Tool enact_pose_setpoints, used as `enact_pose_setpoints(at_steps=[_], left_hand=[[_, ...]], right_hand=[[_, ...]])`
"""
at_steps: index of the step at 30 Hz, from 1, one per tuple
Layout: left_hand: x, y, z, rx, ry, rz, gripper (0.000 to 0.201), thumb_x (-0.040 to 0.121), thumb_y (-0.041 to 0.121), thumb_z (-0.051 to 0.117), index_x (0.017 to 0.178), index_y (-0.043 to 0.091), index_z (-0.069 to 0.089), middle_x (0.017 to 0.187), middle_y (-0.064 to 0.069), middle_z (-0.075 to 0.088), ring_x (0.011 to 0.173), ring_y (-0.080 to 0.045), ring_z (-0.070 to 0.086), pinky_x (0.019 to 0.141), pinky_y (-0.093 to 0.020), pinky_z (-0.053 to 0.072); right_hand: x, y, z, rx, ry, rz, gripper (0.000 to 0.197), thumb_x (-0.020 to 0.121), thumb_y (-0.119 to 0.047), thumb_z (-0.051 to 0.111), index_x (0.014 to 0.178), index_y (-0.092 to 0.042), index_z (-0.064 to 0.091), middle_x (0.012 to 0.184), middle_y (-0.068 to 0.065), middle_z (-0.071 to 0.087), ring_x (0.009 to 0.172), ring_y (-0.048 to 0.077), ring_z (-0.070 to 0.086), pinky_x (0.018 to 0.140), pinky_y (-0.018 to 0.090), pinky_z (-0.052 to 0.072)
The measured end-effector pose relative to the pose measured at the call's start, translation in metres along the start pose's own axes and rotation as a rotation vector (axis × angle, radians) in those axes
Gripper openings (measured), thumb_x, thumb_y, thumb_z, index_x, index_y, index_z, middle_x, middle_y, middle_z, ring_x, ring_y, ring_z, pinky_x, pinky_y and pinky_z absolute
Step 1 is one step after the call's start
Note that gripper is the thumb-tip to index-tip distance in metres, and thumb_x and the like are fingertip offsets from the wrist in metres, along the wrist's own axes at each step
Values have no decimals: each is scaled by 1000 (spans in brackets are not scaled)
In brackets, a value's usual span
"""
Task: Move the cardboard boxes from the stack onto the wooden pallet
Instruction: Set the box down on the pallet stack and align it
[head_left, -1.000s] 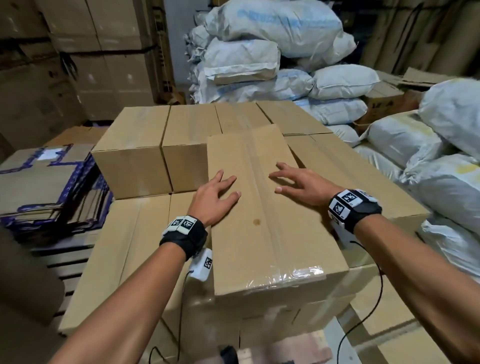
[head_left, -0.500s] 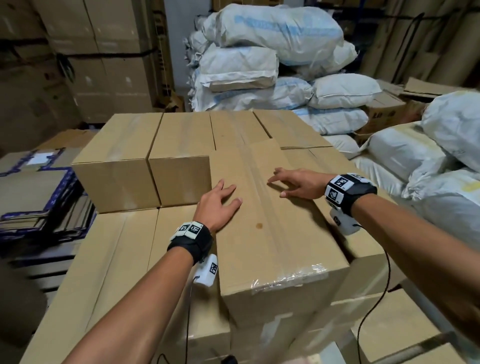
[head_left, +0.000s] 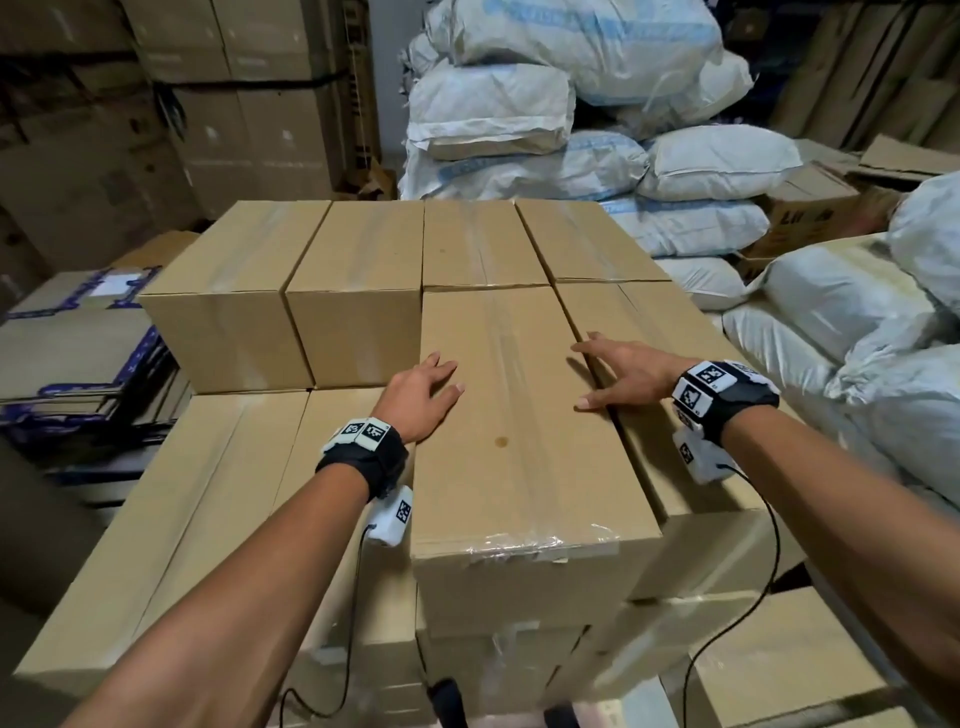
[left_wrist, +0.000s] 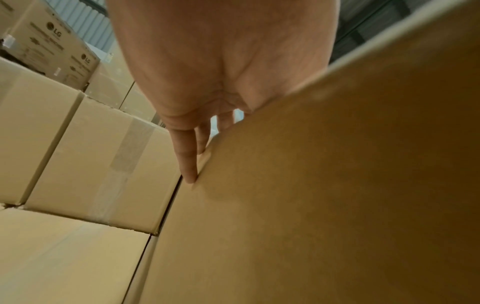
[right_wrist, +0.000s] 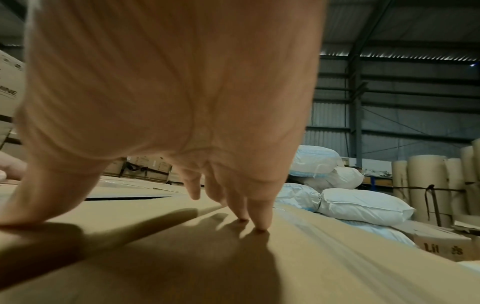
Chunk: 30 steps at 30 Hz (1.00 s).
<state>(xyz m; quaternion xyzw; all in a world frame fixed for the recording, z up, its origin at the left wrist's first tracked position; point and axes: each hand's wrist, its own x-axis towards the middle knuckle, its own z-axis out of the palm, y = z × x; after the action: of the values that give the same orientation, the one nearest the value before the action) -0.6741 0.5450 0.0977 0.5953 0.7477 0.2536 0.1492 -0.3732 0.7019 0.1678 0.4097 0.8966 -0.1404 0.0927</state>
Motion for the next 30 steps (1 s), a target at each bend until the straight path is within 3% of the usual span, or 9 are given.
enact_pose_setpoints(at_steps=[3, 5, 7, 14, 19, 22, 24, 27, 30], left_hand=[[-5, 5, 0, 62, -46, -10, 58, 107, 49, 49, 160, 26, 41, 172, -6, 21, 156, -31, 28, 127, -36, 19], [-10, 9, 0, 98, -82, -18, 61, 108, 50, 46, 162, 26, 35, 173, -9, 16, 157, -34, 25, 127, -39, 20], [-18, 13, -1, 125, -114, -28, 64, 108, 52, 45, 164, 25, 30, 174, -10, 11, 157, -35, 23, 127, -39, 19], [-65, 23, 0, 169, -200, -19, 81, 101, 66, 46, 167, 27, 19, 175, -7, -4, 160, -31, 14, 129, -43, 17], [-114, 49, -2, 250, -338, 7, 106, 84, 90, 45, 167, 35, 8, 174, -2, -15, 158, -43, -12, 128, -62, 8], [-145, 63, 1, 278, -405, 67, 125, 68, 100, 49, 166, 38, 2, 173, 1, -20, 157, -39, -21, 122, -72, 12], [-160, 65, 10, 344, -408, 118, 130, 65, 100, 54, 165, 40, -3, 172, 4, -21, 157, -36, -24, 116, -75, 21], [-170, 61, 17, 419, -330, 174, 114, 81, 81, 63, 165, 39, -1, 174, 4, -12, 159, -35, -16, 110, -73, 39], [-169, 55, 15, 401, -265, 192, 104, 87, 70, 66, 166, 36, 8, 175, 1, -2, 160, -34, -7, 113, -70, 38]], right_hand=[[-11, 4, 8, -10, -90, 66, 120, 81, -75, 71, 168, -23, 8, 173, 13, 19, 151, 36, 37, 123, 46, 30], [-17, 3, 10, 5, -110, 85, 127, 75, -84, 69, 167, -26, 3, 168, 16, 32, 147, 37, 43, 120, 49, 35], [-23, 0, 10, 22, -128, 86, 132, 70, -89, 67, 167, -30, 0, 167, 16, 35, 147, 38, 43, 120, 50, 36], [-68, -18, 30, 20, -160, 39, 140, 66, -85, 74, 167, -28, -5, 174, 11, 16, 155, 37, 28, 123, 53, 29], [-109, -17, 54, 70, -194, 42, 159, 45, -95, 77, 165, -37, -9, 176, 0, -1, 161, 37, -2, 126, 66, 12], [-135, -14, 70, 64, -199, 53, 165, 41, -91, 83, 165, -38, -12, 175, -2, -13, 160, 36, -12, 125, 68, 5], [-148, -14, 84, 19, -102, 45, 164, 44, -86, 86, 166, -31, -8, 176, 3, -8, 161, 35, -4, 127, 64, 10], [-160, -13, 100, 42, 42, 18, 143, 63, -74, 84, 168, -22, 1, 175, 9, -2, 161, 32, 2, 129, 53, 12], [-167, -13, 104, 132, 94, -17, 130, 70, -73, 78, 167, -25, 6, 175, 11, 9, 159, 34, 16, 126, 51, 21]])
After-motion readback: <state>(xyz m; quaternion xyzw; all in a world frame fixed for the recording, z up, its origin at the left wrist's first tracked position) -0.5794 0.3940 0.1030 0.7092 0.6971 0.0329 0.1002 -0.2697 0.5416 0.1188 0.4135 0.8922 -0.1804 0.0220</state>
